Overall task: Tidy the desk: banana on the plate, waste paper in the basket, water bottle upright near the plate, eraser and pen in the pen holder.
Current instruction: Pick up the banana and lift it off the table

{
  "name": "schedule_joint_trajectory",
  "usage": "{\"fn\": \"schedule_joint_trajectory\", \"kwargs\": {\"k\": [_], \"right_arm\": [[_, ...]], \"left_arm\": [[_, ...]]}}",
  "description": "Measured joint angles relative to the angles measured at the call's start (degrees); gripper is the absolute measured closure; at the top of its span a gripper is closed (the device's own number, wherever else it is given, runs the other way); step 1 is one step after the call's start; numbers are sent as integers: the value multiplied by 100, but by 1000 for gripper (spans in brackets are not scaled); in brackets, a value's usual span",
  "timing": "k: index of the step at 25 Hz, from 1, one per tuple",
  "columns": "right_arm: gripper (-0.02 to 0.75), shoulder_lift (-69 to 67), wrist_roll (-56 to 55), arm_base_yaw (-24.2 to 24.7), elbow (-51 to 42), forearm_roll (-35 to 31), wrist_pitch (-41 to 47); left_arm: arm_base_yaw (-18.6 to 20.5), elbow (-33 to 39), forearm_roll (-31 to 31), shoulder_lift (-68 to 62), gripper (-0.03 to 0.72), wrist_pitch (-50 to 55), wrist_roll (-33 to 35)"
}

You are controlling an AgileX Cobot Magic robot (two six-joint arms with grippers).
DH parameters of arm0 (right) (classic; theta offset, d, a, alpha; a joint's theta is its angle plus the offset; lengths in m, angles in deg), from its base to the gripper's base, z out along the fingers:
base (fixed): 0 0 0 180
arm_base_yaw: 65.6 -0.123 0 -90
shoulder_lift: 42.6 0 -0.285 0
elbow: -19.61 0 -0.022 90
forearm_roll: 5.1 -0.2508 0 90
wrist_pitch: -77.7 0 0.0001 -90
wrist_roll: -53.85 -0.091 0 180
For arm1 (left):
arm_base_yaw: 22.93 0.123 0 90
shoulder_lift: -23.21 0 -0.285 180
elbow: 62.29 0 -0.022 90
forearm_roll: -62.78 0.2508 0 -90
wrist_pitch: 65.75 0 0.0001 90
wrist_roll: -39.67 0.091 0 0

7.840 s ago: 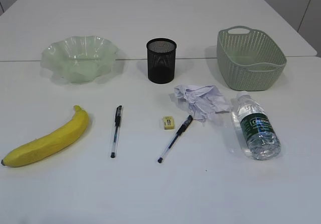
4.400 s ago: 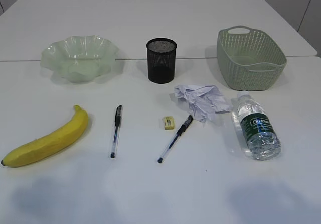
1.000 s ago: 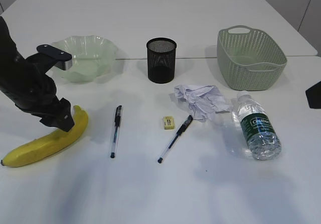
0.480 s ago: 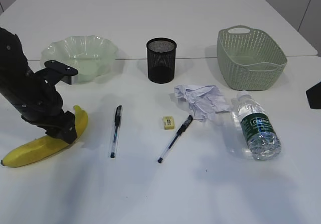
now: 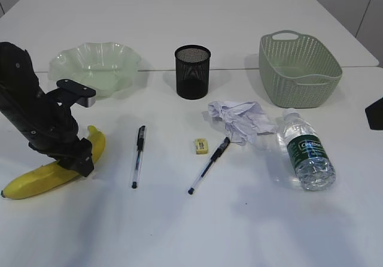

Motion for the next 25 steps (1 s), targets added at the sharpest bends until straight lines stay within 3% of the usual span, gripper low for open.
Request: {"fn": "schedule_joint_trajectory", "kwargs": {"k": [5, 12, 25], "right_arm": [[183, 0, 10, 0, 0, 0, 0], [183, 0, 10, 0, 0, 0, 0], [183, 0, 24, 0, 0, 0, 0]], "left_arm": [[0, 0, 0, 0, 214, 10, 0], [0, 0, 0, 0, 404, 21, 0], [0, -38, 34, 38, 429, 491, 0]]}}
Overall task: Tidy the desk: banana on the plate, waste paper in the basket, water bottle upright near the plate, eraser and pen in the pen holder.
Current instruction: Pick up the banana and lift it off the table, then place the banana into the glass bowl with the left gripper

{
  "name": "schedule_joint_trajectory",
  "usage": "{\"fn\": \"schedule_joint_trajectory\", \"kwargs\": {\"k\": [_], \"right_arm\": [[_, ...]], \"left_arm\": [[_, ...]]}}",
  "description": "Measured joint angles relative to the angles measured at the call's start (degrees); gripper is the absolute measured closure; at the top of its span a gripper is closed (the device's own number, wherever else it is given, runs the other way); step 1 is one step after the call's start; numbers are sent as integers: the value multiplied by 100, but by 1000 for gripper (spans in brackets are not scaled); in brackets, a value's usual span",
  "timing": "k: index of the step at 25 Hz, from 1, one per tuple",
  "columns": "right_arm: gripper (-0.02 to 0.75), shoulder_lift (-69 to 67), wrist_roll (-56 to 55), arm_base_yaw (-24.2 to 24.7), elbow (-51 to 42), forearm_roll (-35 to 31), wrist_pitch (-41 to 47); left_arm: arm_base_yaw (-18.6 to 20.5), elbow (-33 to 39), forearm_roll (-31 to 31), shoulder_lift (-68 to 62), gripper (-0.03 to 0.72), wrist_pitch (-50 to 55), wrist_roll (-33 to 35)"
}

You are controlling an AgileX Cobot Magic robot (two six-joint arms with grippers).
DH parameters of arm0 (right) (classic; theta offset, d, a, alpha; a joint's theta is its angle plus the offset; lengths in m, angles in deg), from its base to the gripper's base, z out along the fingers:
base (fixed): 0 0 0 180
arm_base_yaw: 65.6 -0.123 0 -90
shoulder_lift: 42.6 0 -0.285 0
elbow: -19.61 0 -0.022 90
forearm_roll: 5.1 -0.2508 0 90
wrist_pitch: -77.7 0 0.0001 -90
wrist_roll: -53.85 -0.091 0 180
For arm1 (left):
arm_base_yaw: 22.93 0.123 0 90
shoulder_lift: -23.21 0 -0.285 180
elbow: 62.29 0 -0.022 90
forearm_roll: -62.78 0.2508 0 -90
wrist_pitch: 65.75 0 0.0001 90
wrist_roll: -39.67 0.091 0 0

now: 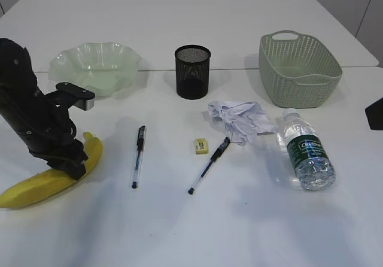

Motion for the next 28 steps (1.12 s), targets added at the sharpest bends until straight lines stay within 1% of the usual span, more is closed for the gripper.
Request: {"fn": "schedule_joint_trajectory", "kwargs": {"k": [6, 8, 13, 18, 22, 28], "right_arm": [[183, 0, 0, 0, 0, 0, 0], [183, 0, 0, 0, 0, 0, 0], [183, 0, 0, 0, 0, 0, 0], [183, 0, 0, 0, 0, 0, 0], [183, 0, 10, 0, 0, 0, 0], [183, 0, 10, 0, 0, 0, 0]], "left_arm": [[0, 0, 11, 467, 429, 215, 0], [0, -97, 21, 649, 429, 252, 0], [0, -556, 21, 1037, 429, 311, 0], [0, -1168, 32, 1082, 429, 306, 0], [0, -1465, 69, 1082, 429, -3, 0], [0, -1522, 122, 1082, 429, -758, 4]]}}
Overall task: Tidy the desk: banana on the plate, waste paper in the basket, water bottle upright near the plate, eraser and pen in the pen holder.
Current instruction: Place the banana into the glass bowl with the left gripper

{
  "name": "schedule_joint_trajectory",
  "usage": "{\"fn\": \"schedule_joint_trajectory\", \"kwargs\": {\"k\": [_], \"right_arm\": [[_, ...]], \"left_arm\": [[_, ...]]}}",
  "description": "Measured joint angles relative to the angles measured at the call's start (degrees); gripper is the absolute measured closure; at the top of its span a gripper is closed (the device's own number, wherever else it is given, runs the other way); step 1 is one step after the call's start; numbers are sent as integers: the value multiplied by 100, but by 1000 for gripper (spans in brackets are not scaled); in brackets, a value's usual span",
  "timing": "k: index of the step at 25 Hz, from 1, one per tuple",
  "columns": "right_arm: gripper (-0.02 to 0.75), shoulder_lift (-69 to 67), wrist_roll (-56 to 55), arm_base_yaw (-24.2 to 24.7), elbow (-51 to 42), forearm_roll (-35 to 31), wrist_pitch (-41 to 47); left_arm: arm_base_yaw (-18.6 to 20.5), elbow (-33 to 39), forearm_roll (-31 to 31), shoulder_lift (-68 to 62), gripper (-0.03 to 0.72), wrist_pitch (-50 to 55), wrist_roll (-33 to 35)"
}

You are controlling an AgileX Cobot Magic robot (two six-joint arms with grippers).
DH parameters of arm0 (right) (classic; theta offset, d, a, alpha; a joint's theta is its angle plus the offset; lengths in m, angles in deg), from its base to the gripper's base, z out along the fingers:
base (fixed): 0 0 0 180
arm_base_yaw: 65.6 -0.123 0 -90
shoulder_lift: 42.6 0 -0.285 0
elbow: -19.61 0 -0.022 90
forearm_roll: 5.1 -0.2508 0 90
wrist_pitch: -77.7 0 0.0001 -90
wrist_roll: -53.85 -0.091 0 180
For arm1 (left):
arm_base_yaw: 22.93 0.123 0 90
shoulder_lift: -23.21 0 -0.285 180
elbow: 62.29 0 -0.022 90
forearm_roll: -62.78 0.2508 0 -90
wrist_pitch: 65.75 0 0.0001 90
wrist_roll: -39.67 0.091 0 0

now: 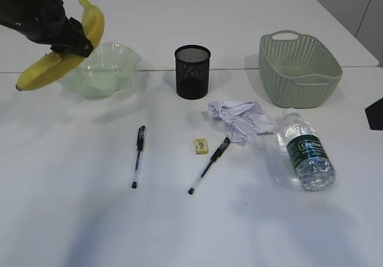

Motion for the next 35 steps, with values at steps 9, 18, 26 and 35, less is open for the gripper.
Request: {"fn": "schedule_joint_trajectory", "kwargs": {"k": [9, 18, 26, 35], "right_arm": [[183, 0, 0, 0, 0, 0, 0], [183, 0, 0, 0, 0, 0, 0], [183, 0, 0, 0, 0, 0, 153], [183, 0, 0, 0, 2, 0, 265]], "left_arm": [[0, -4, 172, -428, 429, -644, 0], [0, -46, 177, -1005, 429, -1893, 9], [0, -46, 177, -1450, 429, -3165, 9], [0, -51, 177, -1954, 430, -4764, 9]]}}
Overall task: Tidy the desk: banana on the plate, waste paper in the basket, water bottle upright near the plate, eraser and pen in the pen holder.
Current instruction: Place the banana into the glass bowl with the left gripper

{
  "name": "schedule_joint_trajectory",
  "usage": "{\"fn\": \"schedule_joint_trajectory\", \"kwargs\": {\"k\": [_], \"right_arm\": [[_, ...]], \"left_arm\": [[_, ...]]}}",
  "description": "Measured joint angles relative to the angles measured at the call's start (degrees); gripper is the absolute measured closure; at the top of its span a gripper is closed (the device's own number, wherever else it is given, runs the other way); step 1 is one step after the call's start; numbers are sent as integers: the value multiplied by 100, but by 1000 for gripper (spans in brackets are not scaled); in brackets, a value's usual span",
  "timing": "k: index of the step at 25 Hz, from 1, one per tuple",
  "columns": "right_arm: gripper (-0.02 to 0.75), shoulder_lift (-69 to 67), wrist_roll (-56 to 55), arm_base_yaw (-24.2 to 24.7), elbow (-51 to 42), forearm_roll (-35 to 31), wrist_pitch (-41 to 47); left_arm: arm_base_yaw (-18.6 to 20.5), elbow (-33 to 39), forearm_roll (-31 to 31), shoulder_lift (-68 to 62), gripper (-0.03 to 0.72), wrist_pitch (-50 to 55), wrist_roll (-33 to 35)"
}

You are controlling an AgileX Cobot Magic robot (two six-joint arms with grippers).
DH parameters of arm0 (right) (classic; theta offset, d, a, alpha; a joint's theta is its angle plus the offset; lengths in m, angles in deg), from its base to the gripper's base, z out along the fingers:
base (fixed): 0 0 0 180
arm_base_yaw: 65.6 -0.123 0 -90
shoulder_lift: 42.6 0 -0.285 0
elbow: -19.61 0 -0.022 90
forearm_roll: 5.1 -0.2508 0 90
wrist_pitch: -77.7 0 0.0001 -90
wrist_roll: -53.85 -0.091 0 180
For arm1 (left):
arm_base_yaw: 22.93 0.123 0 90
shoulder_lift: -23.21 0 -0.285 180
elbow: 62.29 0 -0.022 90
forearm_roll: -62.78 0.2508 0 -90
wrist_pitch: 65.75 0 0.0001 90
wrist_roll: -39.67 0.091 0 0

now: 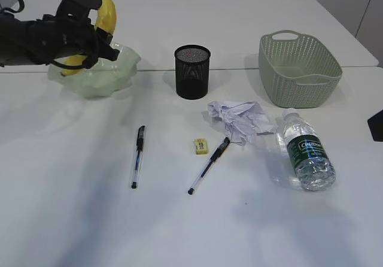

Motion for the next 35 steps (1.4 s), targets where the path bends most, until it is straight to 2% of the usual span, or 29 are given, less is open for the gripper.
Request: {"fn": "schedule_joint_trajectory", "kwargs": {"k": [5, 12, 15, 26, 35], "right_arm": [[183, 0, 0, 0, 0, 4, 22], [183, 0, 0, 0, 0, 4, 173], [183, 0, 0, 0, 0, 13, 194], [183, 0, 0, 0, 0, 13, 194], [183, 0, 0, 0, 0, 13, 194]], "left_arm": [[0, -81, 0, -274, 430, -571, 0], [0, -789, -10, -763, 430, -409, 0], [0, -878, -10, -826, 430, -280, 0], [172, -903, -10, -830, 429, 558, 4], [195, -1346, -10, -830, 429, 1875, 4]]}}
